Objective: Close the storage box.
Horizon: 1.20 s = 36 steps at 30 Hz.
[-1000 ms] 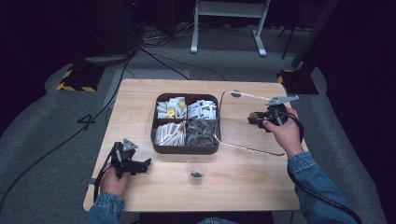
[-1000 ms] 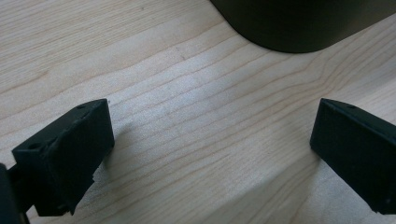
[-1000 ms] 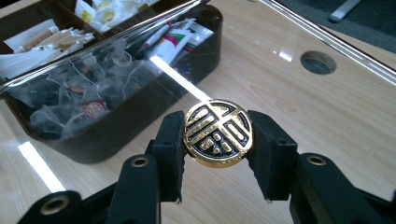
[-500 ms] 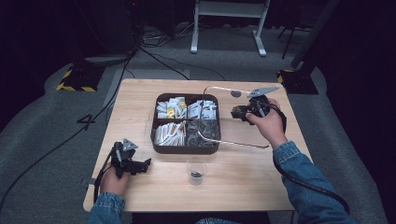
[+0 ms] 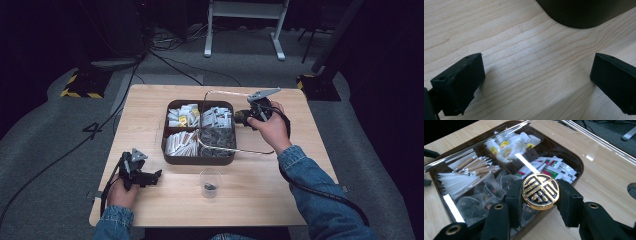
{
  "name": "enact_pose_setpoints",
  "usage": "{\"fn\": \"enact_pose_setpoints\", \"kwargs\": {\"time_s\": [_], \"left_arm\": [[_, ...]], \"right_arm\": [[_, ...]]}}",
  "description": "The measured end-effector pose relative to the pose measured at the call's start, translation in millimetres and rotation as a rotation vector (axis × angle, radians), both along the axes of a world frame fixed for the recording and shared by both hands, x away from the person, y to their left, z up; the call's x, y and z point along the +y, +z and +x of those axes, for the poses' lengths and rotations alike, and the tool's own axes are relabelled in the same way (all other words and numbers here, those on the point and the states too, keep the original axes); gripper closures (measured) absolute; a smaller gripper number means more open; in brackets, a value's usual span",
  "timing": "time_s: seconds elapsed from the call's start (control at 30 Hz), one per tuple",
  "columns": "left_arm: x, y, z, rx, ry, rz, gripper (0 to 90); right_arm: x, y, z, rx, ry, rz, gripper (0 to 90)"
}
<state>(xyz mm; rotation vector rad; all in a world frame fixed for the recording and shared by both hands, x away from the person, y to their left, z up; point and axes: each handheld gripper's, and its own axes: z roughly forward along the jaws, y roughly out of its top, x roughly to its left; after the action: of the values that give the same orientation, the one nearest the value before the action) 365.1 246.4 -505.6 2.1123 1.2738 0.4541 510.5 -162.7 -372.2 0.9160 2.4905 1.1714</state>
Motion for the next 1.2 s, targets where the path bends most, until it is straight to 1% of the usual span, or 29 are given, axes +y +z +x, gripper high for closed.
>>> {"fn": "enact_pose_setpoints", "kwargs": {"time_s": [0.1, 0.3, 0.37, 0.6, 0.7, 0.93, 1.07, 1.13, 1.2], "left_arm": [[0.2, -0.1, 0.2, 0.000, -0.003, -0.002, 0.0], [0.2, 0.0, 0.3, 0.000, -0.003, -0.001, 0.1], [0.2, 0.0, 0.3, 0.000, -0.003, -0.001, 0.1], [0.2, -0.1, 0.2, 0.000, -0.003, -0.001, 0.1], [1.5, 0.0, 0.5, 0.000, 0.003, 0.000, 0.0], [1.8, 0.1, 0.4, 0.001, 0.004, 0.002, 0.0], [1.7, 0.2, 0.3, 0.002, 0.006, 0.001, 0.0], [1.9, 0.3, 0.5, 0.003, 0.005, 0.002, 0.0], [1.7, 0.1, 0.5, 0.003, 0.007, 0.000, 0.0]], "right_arm": [[8.3, 0.2, 3.1, 0.009, -0.001, 0.002, 59.1], [24.6, 0.2, 7.1, 0.002, 0.007, 0.003, 59.1], [30.8, -0.5, 8.3, 0.007, 0.011, 0.003, 59.1], [55.4, -5.6, 14.2, 0.024, 0.050, 0.025, 59.1], [66.7, -8.7, 17.5, 0.015, 0.065, 0.012, 59.2], [87.1, -15.1, 21.2, 0.024, 0.086, 0.006, 59.1], [94.6, -18.0, 22.4, 0.024, 0.094, 0.001, 59.1], [101.9, -22.3, 23.5, 0.022, 0.103, -0.003, 59.1], [105.3, -24.8, 23.7, 0.024, 0.107, -0.004, 59.1]]}}
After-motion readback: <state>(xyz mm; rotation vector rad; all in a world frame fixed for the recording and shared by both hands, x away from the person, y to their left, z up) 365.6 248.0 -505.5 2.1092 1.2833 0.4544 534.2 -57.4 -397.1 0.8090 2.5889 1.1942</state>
